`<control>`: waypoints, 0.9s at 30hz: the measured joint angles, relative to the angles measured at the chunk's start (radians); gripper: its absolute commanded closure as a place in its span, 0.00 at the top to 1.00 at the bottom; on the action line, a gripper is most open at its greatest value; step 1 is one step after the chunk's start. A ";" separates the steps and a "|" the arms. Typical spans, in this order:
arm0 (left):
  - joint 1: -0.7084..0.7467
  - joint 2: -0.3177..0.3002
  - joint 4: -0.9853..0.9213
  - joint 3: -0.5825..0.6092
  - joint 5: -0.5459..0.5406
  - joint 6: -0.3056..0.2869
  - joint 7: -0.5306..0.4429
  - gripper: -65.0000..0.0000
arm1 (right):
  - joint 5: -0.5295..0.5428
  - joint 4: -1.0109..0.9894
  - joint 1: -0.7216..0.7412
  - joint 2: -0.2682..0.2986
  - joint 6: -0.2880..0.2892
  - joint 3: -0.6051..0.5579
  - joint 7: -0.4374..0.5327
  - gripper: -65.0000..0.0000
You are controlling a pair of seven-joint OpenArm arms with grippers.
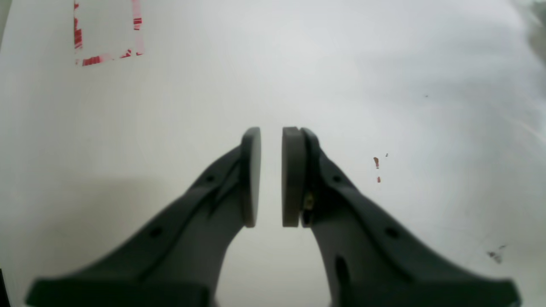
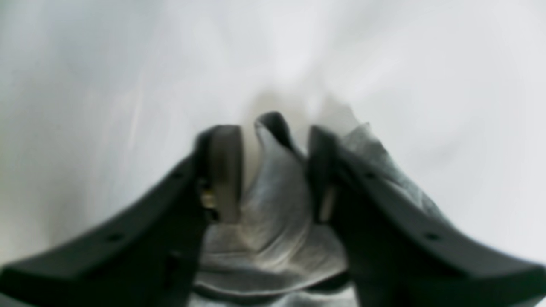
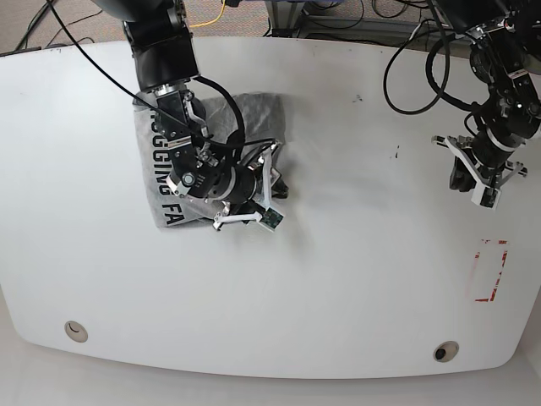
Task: Layout the t-shirt on the table in an organized manner, then fold the t-shirt properly
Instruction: 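Press and tuck the bundle's loose fabric with the right gripper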
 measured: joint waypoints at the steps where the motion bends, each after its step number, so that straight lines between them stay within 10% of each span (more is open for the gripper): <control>1: 0.000 0.001 0.000 0.011 0.000 0.000 0.000 0.12 | 0.000 0.000 0.000 0.000 0.000 0.000 0.000 0.18; 27: -0.004 -0.002 0.000 0.119 -0.001 0.000 -0.001 0.12 | 0.002 0.053 0.061 0.023 0.000 0.098 0.000 0.08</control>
